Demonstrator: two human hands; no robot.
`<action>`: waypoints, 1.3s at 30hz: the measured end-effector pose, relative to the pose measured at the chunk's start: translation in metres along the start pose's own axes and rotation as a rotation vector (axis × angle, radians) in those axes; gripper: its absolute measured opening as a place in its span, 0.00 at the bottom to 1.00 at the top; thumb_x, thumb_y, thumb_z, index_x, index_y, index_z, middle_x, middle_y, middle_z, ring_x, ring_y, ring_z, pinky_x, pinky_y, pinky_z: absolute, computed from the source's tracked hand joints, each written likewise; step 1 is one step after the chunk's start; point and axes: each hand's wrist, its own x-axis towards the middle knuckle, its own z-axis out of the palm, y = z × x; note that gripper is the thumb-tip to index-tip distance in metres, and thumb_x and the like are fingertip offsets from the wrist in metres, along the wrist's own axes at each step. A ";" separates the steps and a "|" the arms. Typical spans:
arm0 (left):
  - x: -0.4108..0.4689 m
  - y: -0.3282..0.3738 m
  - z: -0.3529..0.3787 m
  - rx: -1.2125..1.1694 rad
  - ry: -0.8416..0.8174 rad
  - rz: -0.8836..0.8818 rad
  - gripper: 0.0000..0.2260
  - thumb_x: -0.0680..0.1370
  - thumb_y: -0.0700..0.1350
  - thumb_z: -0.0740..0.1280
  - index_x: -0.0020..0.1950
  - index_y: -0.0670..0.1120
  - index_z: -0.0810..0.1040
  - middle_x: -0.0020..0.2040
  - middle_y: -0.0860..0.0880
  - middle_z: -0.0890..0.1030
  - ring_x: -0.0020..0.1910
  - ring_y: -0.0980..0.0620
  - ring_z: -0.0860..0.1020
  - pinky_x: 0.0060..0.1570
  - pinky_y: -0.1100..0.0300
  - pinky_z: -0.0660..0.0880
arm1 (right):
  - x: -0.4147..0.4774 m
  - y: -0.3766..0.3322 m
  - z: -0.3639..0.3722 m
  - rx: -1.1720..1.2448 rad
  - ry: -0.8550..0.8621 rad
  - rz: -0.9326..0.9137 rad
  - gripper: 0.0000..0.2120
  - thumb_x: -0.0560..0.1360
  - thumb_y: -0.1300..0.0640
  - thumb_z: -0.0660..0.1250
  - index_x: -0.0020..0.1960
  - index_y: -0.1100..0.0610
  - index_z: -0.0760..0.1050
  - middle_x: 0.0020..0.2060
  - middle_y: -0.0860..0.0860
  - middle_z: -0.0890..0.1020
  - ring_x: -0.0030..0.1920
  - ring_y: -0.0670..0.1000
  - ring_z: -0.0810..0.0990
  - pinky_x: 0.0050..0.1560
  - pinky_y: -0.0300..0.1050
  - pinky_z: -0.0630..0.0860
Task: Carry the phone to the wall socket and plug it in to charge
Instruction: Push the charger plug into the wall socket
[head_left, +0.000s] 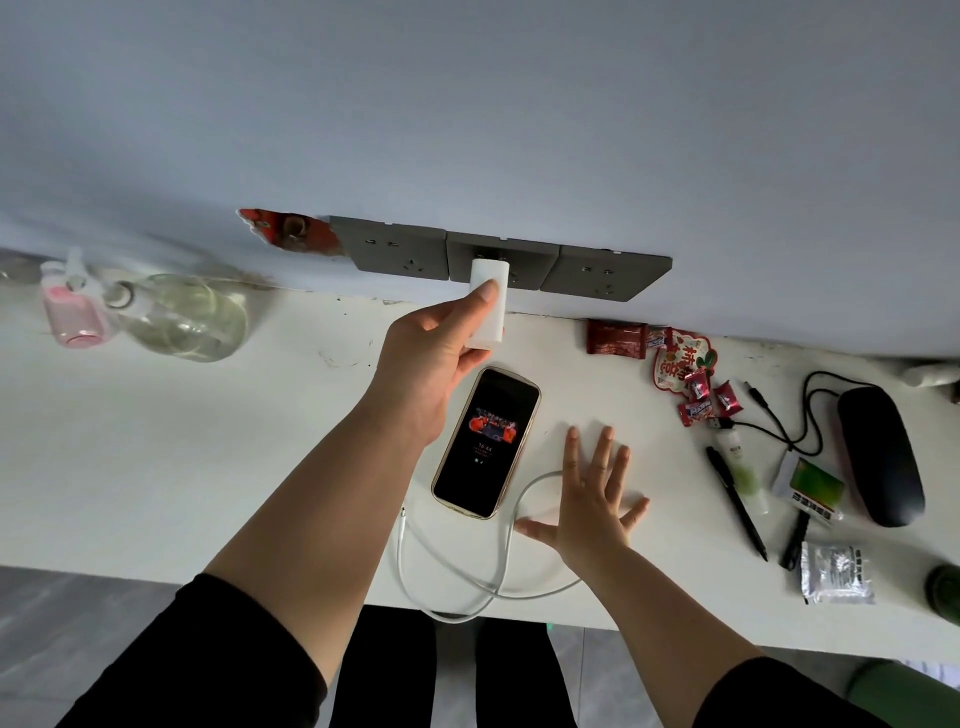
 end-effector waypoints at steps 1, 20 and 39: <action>0.000 0.000 0.000 0.000 0.009 0.005 0.06 0.73 0.49 0.73 0.45 0.47 0.83 0.49 0.44 0.84 0.58 0.44 0.82 0.52 0.57 0.78 | 0.000 0.000 0.000 0.001 -0.002 0.002 0.64 0.59 0.27 0.68 0.67 0.44 0.17 0.66 0.51 0.18 0.73 0.60 0.24 0.68 0.77 0.45; 0.004 0.008 0.006 0.035 0.038 -0.017 0.09 0.72 0.51 0.73 0.45 0.46 0.82 0.61 0.37 0.80 0.61 0.42 0.79 0.57 0.53 0.78 | 0.001 0.000 0.000 -0.007 -0.016 0.009 0.64 0.60 0.27 0.67 0.66 0.44 0.17 0.65 0.52 0.17 0.72 0.60 0.24 0.68 0.76 0.46; 0.008 0.001 -0.024 0.086 -0.210 -0.012 0.12 0.72 0.49 0.74 0.52 0.44 0.82 0.52 0.45 0.86 0.57 0.48 0.82 0.59 0.59 0.77 | -0.001 -0.002 -0.002 -0.032 -0.014 0.018 0.64 0.59 0.26 0.67 0.66 0.44 0.17 0.66 0.52 0.18 0.73 0.60 0.25 0.68 0.77 0.47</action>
